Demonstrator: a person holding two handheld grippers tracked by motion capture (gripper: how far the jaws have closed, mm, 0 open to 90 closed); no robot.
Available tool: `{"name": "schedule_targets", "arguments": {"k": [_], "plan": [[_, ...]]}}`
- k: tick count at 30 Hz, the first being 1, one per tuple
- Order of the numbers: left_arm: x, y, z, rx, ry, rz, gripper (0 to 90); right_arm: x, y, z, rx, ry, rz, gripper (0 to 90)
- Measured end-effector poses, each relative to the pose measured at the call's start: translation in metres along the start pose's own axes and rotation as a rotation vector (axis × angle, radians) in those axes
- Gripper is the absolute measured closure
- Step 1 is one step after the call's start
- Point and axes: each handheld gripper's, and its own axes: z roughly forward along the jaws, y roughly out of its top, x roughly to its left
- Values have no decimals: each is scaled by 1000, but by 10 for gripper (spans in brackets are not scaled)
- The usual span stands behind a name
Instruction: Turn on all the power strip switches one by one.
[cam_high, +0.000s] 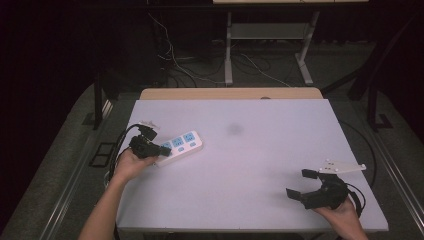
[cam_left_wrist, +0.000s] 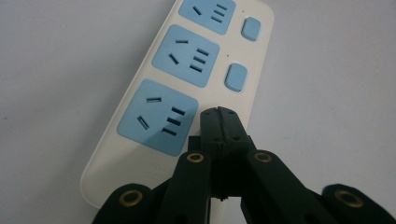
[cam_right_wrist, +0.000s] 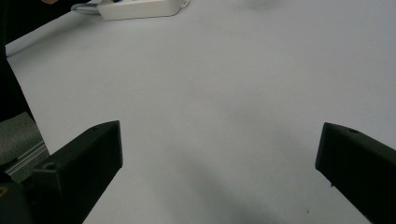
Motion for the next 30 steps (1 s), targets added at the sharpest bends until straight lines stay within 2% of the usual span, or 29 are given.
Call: {"name": "schedule_targets", "arguments": {"k": [10, 15, 24, 30], "plan": [[-2, 0, -1, -9, 7, 1, 900, -1, 0, 1, 0, 0, 2, 6], [-5, 3, -2, 2, 20, 25, 900, -1, 0, 1, 2, 1, 4, 6], [-10, 15, -13, -30, 28, 55, 900, -2, 0, 1, 2, -1, 7, 6], [-11, 21, -18, -40, 23, 57, 900, -2, 0, 0, -1, -3, 8, 6]]}}
